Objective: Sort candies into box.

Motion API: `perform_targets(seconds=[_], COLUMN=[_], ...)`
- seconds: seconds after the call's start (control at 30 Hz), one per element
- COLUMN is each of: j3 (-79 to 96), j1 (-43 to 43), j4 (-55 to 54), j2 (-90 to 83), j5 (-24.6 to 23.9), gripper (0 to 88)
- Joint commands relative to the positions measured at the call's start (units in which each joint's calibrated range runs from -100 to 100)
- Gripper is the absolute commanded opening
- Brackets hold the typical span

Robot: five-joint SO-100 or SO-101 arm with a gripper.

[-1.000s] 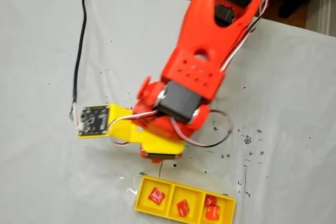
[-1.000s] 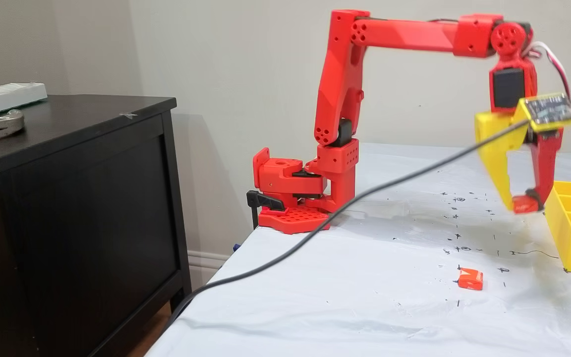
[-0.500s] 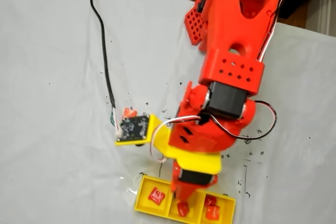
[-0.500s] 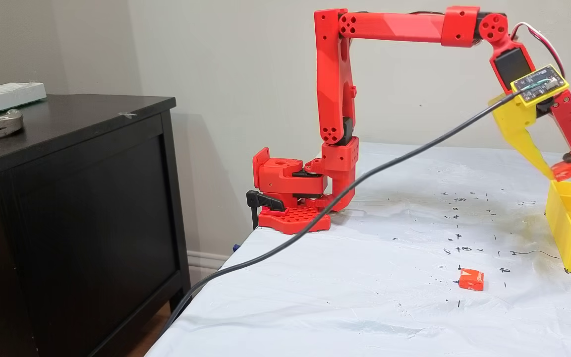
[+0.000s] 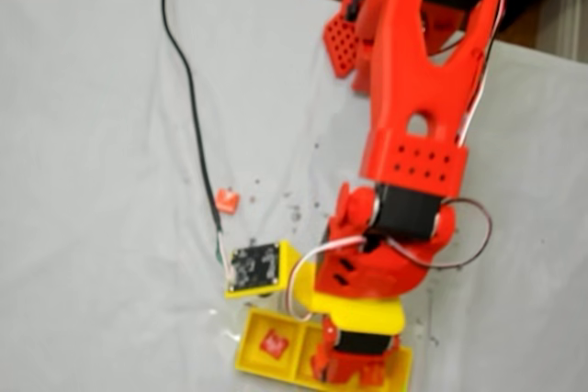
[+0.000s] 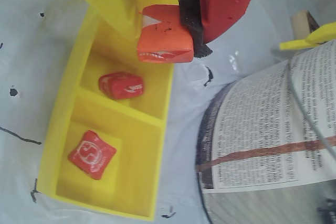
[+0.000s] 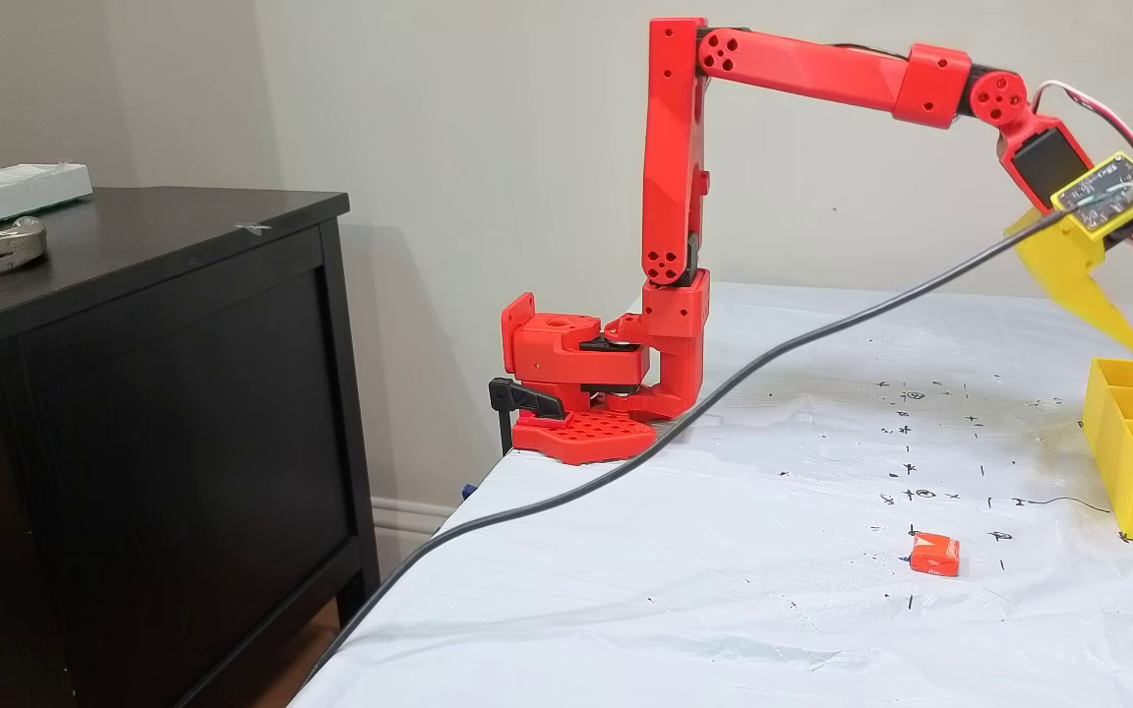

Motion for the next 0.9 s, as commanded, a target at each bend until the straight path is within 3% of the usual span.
perform_targets(seconds=[0.0, 0.43, 0.73, 0.87], j3=[-4.35, -4.99, -6.08, -6.08], j1=[-0.73, -0.64, 0.0, 0.18], j4=[-1.12, -1.36, 0.6, 0.76], j2=[1.49, 1.23, 1.15, 0.72], j5=[0.73, 0.1, -0.88, -1.07], gripper=[0.1, 0.7, 42.5, 44.8])
